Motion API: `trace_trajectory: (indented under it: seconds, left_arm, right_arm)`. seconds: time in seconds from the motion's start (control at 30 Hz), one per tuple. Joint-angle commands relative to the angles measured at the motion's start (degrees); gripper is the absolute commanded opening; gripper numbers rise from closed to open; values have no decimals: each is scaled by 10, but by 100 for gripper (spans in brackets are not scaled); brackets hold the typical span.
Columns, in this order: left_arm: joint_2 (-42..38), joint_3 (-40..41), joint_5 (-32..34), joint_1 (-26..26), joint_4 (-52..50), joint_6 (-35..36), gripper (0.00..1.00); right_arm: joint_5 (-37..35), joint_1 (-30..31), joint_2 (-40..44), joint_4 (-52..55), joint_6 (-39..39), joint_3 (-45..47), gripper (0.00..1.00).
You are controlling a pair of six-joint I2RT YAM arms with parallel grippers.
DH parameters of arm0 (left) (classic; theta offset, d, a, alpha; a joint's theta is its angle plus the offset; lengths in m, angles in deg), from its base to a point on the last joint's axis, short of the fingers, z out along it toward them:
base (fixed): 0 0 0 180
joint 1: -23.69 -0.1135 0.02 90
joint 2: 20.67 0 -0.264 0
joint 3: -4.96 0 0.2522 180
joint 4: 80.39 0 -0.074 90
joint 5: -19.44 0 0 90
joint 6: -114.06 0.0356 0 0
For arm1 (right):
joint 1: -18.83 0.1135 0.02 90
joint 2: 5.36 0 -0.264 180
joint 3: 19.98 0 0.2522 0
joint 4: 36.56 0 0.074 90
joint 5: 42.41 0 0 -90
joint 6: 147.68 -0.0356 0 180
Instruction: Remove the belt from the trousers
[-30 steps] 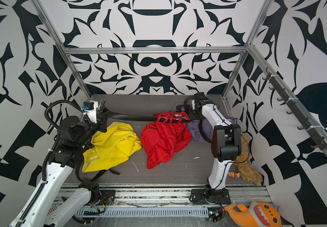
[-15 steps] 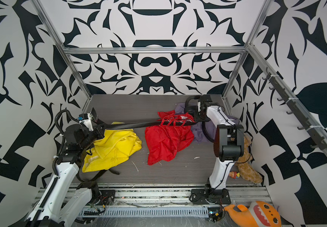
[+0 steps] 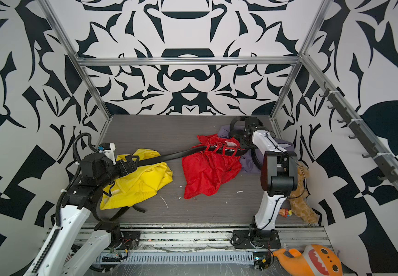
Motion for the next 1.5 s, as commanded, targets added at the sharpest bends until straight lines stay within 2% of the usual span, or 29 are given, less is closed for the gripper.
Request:
trace_trajectory:
  seconds: [0.0, 0.17, 0.3, 0.5, 0.63, 0.73, 0.87, 0.9, 1.0, 1.07, 1.23, 1.27, 1.4, 1.47]
  left_arm:
    - [69, -61, 18, 56, -45, 43, 97]
    - [267, -195, -38, 188, -42, 171, 100]
    - [437, -315, -58, 250, -48, 258, 100]
    - [611, -448, -44, 270, -55, 319, 100]
    - [645, -465, -29, 270, -5, 334, 100]
    - [676, -501, -32, 270, -13, 350, 96]
    - [721, -548, -39, 272, -51, 359, 86]
    - [725, -549, -43, 273, -53, 361, 77]
    - [727, -544, -48, 279, -54, 365, 61]
    - [728, -539, -49, 282, -57, 366, 56]
    - [728, -529, -59, 291, -63, 370, 56]
    - [729, -526, -60, 293, -63, 372, 51]
    - [716, -522, -32, 305, -65, 377, 0]
    - [686, -502, 4, 316, -50, 388, 0]
  right_arm:
    - [-36, 2, 39, -12, 5, 3, 48]
    - [-32, 9, 47, -8, 7, 0, 49]
    - [9, 17, 53, -1, 7, -6, 51]
    - [24, 33, 62, 11, 8, -11, 53]
    - [27, 39, 68, 14, 10, -10, 54]
    - [30, 41, 72, 16, 10, -11, 54]
    - [31, 40, 77, 16, 11, -13, 55]
    - [32, 41, 78, 16, 10, -14, 55]
    - [32, 41, 81, 17, 10, -15, 56]
    - [35, 41, 83, 18, 10, -16, 56]
    - [47, 41, 93, 23, 4, -19, 61]
    - [51, 41, 95, 23, 2, -20, 62]
    - [64, 41, 101, 35, -3, -24, 65]
    - [73, 42, 114, 44, -5, -24, 67]
